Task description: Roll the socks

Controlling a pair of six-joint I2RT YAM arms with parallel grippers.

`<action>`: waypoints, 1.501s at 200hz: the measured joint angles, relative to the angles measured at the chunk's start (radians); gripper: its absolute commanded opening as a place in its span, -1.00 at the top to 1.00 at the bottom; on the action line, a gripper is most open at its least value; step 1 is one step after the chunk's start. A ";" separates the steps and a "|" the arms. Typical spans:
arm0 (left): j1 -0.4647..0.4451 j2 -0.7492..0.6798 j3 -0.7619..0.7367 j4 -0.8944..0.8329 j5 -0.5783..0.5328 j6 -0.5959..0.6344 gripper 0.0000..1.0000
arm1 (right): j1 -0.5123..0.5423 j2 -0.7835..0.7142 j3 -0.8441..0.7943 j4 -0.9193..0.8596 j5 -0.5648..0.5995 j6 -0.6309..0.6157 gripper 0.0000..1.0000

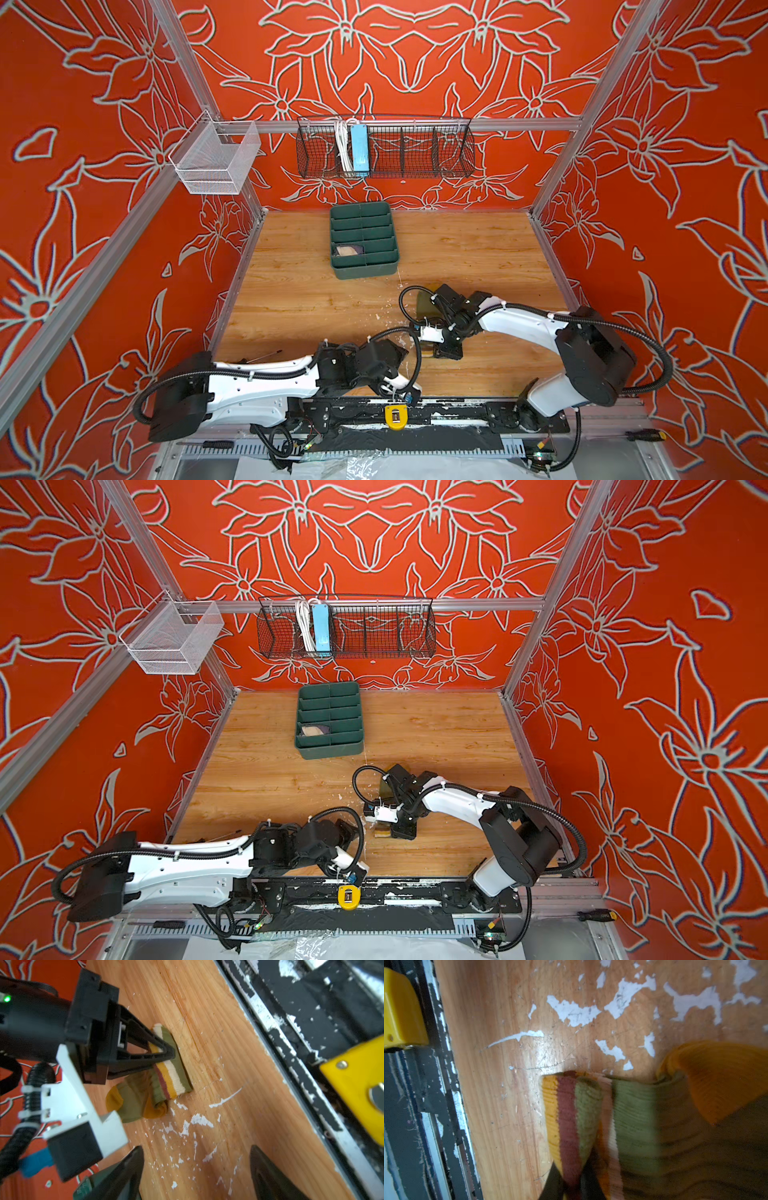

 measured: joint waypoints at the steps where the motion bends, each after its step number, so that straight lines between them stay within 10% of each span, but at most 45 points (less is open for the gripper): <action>1: -0.001 0.003 0.000 0.003 -0.002 -0.003 -0.40 | 0.000 0.000 0.000 0.000 0.000 0.000 1.00; 71: -0.068 0.267 0.097 0.206 -0.067 -0.119 -0.27 | -0.003 -0.015 -0.002 0.005 -0.003 0.003 1.00; 149: -0.087 0.587 0.198 0.376 -0.264 -0.214 0.35 | -0.006 -0.058 -0.002 0.007 0.004 0.009 1.00; 208: -0.088 0.674 0.213 0.460 -0.369 -0.208 1.00 | 0.002 -0.063 -0.005 0.012 0.004 0.015 1.00; 257: -0.087 0.651 0.246 0.335 -0.340 -0.230 1.00 | 0.005 -0.069 -0.016 0.018 0.023 0.030 1.00; 300: -0.065 0.560 0.315 0.034 -0.130 -0.313 1.00 | 0.006 -0.166 -0.067 0.058 0.165 0.011 0.30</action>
